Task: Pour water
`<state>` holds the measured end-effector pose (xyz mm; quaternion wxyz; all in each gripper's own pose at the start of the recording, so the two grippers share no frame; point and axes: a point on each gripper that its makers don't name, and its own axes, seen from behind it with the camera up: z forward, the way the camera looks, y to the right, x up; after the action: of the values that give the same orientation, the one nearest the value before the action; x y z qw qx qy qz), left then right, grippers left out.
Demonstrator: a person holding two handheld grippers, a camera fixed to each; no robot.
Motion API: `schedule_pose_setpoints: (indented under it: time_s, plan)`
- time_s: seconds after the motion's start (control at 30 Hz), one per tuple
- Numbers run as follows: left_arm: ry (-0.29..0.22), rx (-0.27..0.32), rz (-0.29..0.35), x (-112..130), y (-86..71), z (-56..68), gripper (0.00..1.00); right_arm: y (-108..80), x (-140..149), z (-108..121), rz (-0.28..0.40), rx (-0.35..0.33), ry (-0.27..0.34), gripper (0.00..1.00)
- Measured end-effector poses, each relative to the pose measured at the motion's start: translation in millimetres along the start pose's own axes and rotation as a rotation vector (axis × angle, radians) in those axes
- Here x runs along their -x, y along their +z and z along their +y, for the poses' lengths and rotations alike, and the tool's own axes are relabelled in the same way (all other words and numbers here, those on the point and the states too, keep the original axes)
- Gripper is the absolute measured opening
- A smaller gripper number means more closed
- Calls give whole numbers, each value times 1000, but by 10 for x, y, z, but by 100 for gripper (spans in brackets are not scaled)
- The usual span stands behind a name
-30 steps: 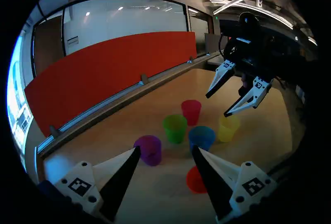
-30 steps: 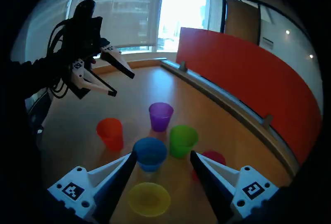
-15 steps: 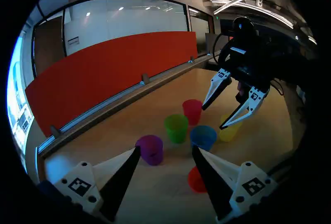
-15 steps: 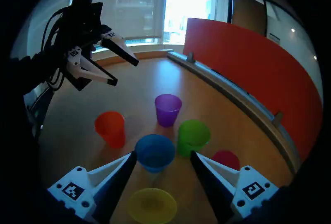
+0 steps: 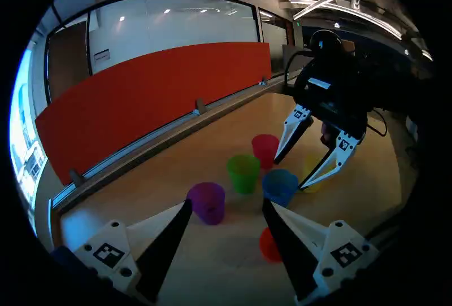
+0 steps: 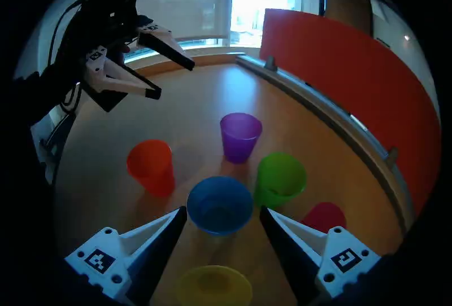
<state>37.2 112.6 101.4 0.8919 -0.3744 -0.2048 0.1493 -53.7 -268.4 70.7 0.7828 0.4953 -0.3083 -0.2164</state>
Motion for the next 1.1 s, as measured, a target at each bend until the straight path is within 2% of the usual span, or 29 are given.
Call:
schedule_pose_setpoints:
  time_s: [0.67,0.87,1.1]
  plan:
    - [4,-4,1,24,-13,-15,92,270,54,-13,-63,-2,-12,100]
    - [1,-4,0,45,-16,-18,92,297,50,-4,-60,7,-10,100]
    - [2,-6,0,50,-26,-17,92,304,49,-8,-49,6,14,95]
